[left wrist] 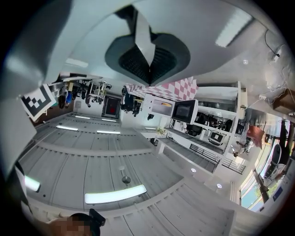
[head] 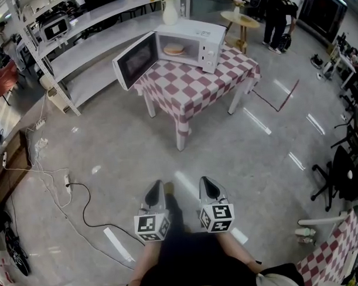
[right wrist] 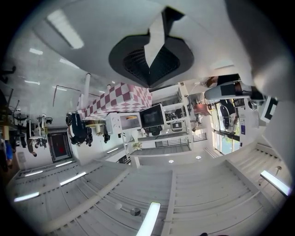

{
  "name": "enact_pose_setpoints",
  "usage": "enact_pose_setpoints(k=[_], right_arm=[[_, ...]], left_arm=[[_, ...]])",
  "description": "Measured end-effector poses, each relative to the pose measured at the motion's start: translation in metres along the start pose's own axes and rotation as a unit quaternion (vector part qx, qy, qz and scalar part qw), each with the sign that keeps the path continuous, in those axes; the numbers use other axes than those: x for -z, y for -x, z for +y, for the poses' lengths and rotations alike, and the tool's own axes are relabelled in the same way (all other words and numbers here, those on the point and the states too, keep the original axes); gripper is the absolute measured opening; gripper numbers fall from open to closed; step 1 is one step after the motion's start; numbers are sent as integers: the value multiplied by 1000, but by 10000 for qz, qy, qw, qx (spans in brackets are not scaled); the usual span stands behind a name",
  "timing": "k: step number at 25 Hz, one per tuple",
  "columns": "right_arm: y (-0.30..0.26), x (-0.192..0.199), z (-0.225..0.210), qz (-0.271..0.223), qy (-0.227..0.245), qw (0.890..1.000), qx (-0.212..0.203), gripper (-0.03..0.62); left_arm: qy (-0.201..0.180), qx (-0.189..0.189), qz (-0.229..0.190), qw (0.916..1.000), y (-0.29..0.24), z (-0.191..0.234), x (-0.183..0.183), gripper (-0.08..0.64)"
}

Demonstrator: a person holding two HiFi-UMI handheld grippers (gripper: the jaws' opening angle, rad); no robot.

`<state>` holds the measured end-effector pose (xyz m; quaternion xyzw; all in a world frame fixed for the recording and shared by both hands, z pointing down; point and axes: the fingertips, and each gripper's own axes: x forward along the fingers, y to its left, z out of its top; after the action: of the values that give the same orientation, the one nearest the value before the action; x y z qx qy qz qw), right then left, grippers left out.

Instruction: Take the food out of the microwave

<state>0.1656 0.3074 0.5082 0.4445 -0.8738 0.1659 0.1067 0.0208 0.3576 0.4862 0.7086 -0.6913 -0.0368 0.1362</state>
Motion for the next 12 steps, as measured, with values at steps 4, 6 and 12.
enact_pose_setpoints(k=[4,6,12], right_arm=[[-24,-8,-3,20,-35,10000,40,2],[-36,-15,-3,20,-51,10000,45,2],[-78,-39,-10,-46,-130,9998,169,2]], left_arm=[[3,70,54,10000,-23,11,-6,8],[-28,125,67,9999,-35,17,-12,8],[-55,192,82,9998,-78,37,-28,8]])
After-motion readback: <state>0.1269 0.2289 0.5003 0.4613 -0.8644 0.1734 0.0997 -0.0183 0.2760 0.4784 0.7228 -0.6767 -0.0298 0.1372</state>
